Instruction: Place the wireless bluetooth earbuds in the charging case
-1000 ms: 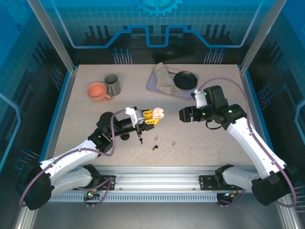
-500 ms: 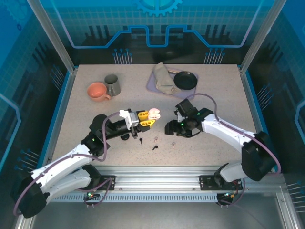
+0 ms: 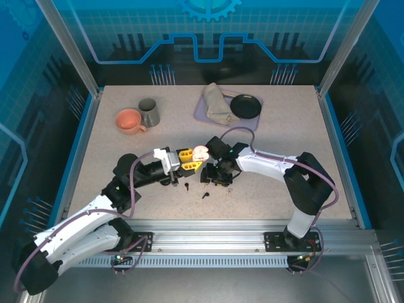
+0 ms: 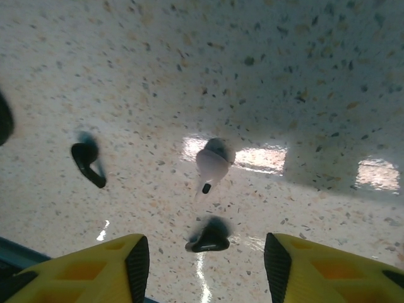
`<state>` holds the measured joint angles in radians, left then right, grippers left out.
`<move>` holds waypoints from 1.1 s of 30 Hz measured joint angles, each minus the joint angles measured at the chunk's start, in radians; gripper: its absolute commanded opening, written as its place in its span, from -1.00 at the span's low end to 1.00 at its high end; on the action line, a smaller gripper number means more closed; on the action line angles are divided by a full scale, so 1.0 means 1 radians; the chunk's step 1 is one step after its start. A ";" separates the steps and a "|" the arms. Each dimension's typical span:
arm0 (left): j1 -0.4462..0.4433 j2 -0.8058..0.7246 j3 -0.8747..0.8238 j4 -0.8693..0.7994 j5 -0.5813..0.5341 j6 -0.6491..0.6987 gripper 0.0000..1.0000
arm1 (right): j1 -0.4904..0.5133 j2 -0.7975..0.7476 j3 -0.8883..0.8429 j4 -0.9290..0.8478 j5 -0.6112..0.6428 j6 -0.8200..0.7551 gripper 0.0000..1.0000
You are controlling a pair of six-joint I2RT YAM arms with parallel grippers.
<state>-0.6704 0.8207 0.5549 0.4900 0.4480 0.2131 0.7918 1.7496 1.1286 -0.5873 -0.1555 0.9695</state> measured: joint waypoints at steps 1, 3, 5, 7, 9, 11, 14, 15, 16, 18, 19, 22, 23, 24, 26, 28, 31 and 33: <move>0.000 0.000 0.000 0.000 0.000 0.000 -1.00 | 0.005 0.016 0.009 -0.008 0.002 0.002 0.08; 0.000 0.000 0.000 0.000 0.000 0.000 -1.00 | 0.014 0.048 0.042 -0.026 0.011 0.002 0.01; 0.000 0.000 0.000 0.000 0.000 0.000 -1.00 | 0.022 0.074 0.079 -0.037 0.021 -0.002 0.00; 0.000 -0.001 0.000 0.001 0.000 0.000 -1.00 | 0.024 0.092 0.108 -0.043 0.027 -0.005 -0.03; 0.000 -0.005 0.000 0.001 0.000 0.000 -1.00 | 0.024 0.105 0.129 -0.052 0.039 -0.011 -0.06; 0.000 -0.007 0.000 0.004 0.000 0.000 -1.00 | 0.024 0.116 0.142 -0.063 0.046 -0.016 -0.06; 0.000 -0.010 0.000 0.005 0.000 0.000 -1.00 | 0.024 0.130 0.149 -0.080 0.053 -0.024 -0.08; 0.000 -0.010 0.000 0.005 0.000 0.000 -1.00 | 0.024 0.134 0.149 -0.085 0.055 -0.027 -0.09; 0.000 -0.011 0.000 0.005 0.000 0.000 -1.00 | 0.024 0.138 0.149 -0.089 0.055 -0.027 -0.09; 0.000 -0.011 0.000 0.005 0.000 0.000 -1.00 | 0.024 0.150 0.151 -0.097 0.056 -0.031 -0.12; 0.000 -0.011 0.000 0.006 0.000 0.000 -1.00 | 0.024 0.157 0.153 -0.101 0.055 -0.034 -0.12; 0.000 -0.011 0.000 0.009 0.000 0.000 -1.00 | 0.025 0.177 0.163 -0.110 0.060 -0.043 -0.16; 0.000 -0.011 0.000 0.009 0.000 0.000 -1.00 | 0.026 0.183 0.169 -0.116 0.063 -0.047 -0.18; 0.000 -0.011 0.000 0.008 0.000 0.000 -1.00 | 0.026 0.190 0.175 -0.120 0.064 -0.053 -0.20; 0.000 -0.011 0.000 0.009 0.000 0.000 -1.00 | 0.027 0.197 0.183 -0.125 0.069 -0.061 -0.23; 0.000 -0.010 -0.001 0.008 0.000 0.000 -1.00 | 0.027 0.203 0.189 -0.131 0.071 -0.069 -0.27; 0.000 -0.010 -0.001 0.008 0.000 0.000 -1.00 | 0.027 0.209 0.196 -0.150 0.074 -0.087 -0.32; 0.000 -0.010 -0.001 0.008 0.000 0.000 -1.00 | 0.027 0.218 0.206 -0.165 0.078 -0.100 -0.35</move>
<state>-0.6704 0.8104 0.5537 0.4984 0.4477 0.2127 0.8185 1.9675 1.3342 -0.7521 -0.0776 0.8700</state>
